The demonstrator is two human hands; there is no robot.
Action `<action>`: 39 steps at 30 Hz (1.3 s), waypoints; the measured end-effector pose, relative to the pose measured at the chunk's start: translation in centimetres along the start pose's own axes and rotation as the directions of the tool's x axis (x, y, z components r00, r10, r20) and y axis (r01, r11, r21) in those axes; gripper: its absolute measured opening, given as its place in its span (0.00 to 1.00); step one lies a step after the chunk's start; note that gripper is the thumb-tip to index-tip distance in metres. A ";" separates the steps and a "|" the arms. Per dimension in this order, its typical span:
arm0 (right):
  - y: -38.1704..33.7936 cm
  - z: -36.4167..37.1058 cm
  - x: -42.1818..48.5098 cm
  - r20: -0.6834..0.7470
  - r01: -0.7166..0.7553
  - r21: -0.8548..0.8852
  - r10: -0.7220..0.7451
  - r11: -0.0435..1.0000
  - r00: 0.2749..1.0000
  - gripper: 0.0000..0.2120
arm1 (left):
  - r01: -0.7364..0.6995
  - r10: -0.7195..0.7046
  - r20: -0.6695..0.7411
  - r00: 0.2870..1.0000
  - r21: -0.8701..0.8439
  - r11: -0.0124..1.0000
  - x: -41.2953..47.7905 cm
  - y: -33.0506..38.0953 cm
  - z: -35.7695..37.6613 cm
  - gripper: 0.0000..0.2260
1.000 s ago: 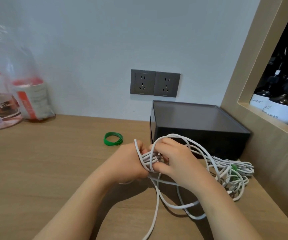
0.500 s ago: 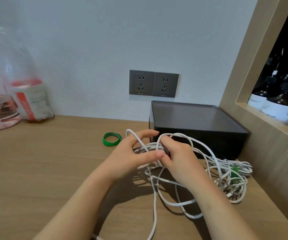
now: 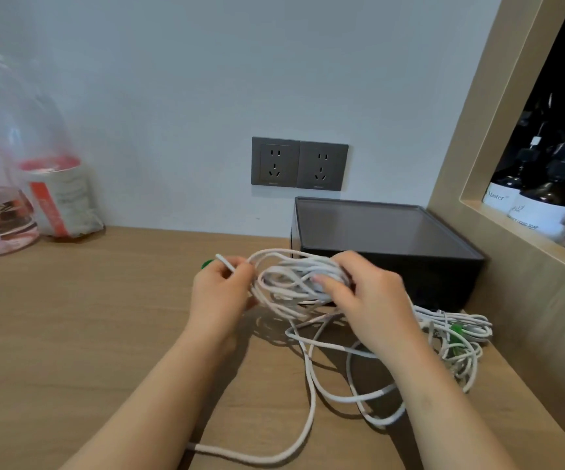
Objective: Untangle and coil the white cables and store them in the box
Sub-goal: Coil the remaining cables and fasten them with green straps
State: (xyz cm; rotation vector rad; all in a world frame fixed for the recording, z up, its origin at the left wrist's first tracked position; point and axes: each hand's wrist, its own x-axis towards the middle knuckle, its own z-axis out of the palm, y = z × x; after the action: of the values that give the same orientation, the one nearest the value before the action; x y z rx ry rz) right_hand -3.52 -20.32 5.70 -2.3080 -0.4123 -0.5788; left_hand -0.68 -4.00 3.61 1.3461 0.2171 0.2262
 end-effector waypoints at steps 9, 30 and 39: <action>0.3 -1.4 0.3 -0.163 -0.194 0.624 0.369 0.757 0.915 0.05 | -0.159 0.047 0.153 0.987 0.920 0.359 0.0 -0.7 -0.2 0.17; -0.3 -0.1 -0.2 0.081 0.176 -0.191 -0.163 0.966 0.983 0.06 | -0.706 0.417 0.678 0.605 0.699 -0.113 -2.0 2.3 0.2 0.18; -1.3 0.5 -0.2 -0.060 0.117 0.051 -0.114 0.992 0.992 0.09 | -0.724 0.379 0.621 0.686 0.635 0.270 -1.3 1.8 0.6 0.06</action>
State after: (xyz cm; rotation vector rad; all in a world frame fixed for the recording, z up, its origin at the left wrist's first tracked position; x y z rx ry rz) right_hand -4.11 -19.11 5.97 -2.2209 -0.5305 -0.6806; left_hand -1.84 -4.59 5.49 2.4532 -0.6100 0.5274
